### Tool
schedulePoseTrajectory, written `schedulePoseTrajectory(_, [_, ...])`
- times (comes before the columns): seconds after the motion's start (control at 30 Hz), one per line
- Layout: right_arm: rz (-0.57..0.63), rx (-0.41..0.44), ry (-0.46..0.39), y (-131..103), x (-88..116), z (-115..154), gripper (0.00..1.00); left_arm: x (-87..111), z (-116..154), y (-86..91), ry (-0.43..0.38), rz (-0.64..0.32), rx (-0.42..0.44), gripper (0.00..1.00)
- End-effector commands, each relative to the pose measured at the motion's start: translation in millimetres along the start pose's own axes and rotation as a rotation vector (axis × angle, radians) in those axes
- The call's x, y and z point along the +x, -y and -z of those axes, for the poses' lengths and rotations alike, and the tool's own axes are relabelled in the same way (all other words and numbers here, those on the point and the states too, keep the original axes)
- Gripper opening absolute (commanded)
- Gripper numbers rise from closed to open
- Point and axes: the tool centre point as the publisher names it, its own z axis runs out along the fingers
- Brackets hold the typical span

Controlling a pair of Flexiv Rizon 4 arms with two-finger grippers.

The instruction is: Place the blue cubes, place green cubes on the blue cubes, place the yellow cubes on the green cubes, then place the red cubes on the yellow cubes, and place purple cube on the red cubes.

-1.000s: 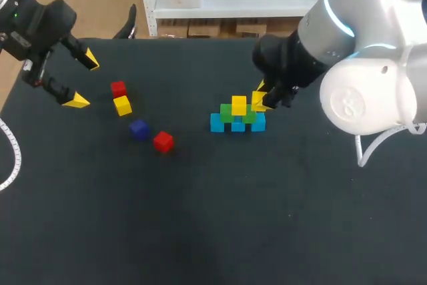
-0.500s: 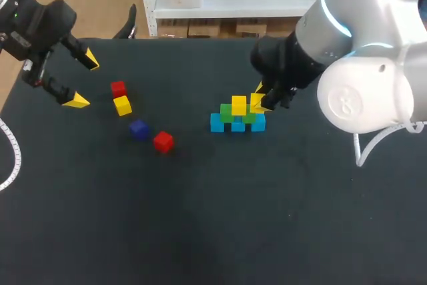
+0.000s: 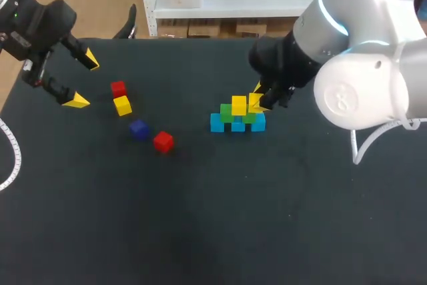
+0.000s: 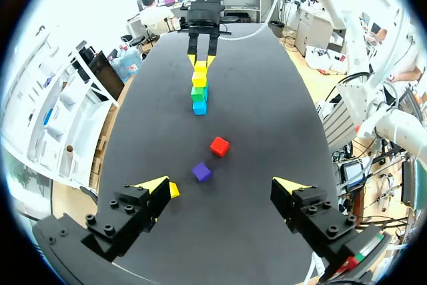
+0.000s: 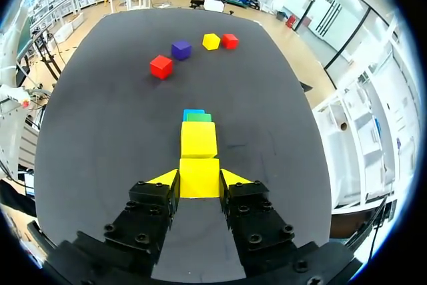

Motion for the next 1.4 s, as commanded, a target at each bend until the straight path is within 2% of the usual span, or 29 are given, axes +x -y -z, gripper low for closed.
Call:
schedulePoseTrajectory(0.03, [0.001,-0.01,0.003,2.9,0.0,-1.0,0.0,1.0,0.2,-0.4,0.002,-0.003,0.0,1.0])
schedulePoseTrajectory(1.4, [-0.003,-0.037,0.006,1.7,0.0,-6.5,0.0,1.0,0.2,-0.4,0.002,-0.003,0.0,1.0])
